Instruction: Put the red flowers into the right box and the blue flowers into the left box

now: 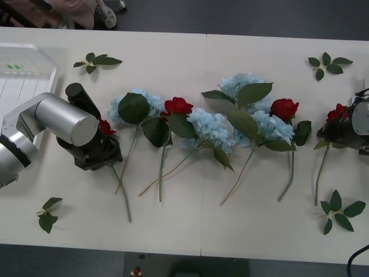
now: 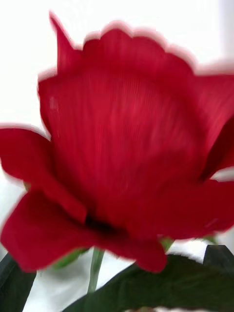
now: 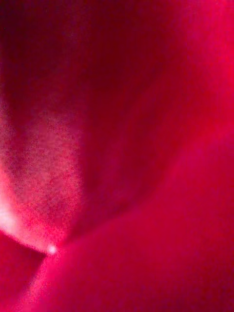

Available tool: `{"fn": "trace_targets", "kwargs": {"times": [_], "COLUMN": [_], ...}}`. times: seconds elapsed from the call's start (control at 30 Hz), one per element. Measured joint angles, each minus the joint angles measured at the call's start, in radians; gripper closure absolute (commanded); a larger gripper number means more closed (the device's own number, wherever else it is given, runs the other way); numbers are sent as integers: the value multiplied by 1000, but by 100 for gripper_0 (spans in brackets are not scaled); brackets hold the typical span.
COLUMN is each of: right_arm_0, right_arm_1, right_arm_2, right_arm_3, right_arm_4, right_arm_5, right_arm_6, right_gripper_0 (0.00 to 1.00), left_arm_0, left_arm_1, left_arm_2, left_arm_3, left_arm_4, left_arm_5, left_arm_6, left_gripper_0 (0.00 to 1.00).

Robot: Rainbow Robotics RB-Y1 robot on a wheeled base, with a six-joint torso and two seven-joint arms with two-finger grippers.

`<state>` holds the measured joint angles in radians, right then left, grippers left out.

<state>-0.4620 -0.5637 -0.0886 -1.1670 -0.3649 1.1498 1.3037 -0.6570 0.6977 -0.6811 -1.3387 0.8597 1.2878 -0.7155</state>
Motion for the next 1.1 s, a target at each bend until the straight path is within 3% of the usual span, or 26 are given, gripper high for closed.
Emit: {"fn": "trace_targets", "kwargs": {"times": [0.03, 0.1, 0.2, 0.3, 0.33, 0.37, 0.4, 0.43, 0.5, 0.8, 1.1], "right_arm_0": [4, 10, 11, 11, 11, 11, 11, 11, 11, 11, 11], "right_arm_1": [5, 14, 17, 17, 17, 17, 17, 17, 17, 17, 15], "right_arm_2": [-1, -6, -16, -15, -14, -14, -14, -14, -14, -14, -14], "right_arm_3": [0, 0, 0, 0, 0, 0, 0, 0, 0, 0, -40], "right_arm_4": [0, 0, 0, 0, 0, 0, 0, 0, 0, 0, 0], "right_arm_5": [0, 0, -1, -1, -1, -1, -1, -1, -1, -2, 56], "right_arm_6": [0, 0, -1, -4, -9, -22, -33, -38, -42, -43, -44], "right_gripper_0": [0, 0, 0, 0, 5, 27, 42, 81, 99, 100, 100], "left_arm_0": [-2, -4, -4, -4, -4, -4, -4, -4, -4, -4, -4], "left_arm_1": [0, 0, 0, 0, 0, 0, 0, 0, 0, 18, 174], "left_arm_2": [-2, -6, -6, -6, -6, -6, -6, -6, -6, -6, 5], "left_arm_3": [-1, -1, -1, -1, -1, -1, -1, -1, -1, -41, -252], "left_arm_4": [-2, -2, -2, -3, -5, -8, -11, -14, -15, -31, 100], "left_arm_5": [0, 0, 0, 0, 0, 0, 0, 0, 0, 0, -92], "left_arm_6": [0, 0, 0, 0, 0, 0, 0, 0, 0, -4, -77], "left_gripper_0": [76, 91, 99, 100, 100, 100, 100, 100, 100, 100, 100]}}
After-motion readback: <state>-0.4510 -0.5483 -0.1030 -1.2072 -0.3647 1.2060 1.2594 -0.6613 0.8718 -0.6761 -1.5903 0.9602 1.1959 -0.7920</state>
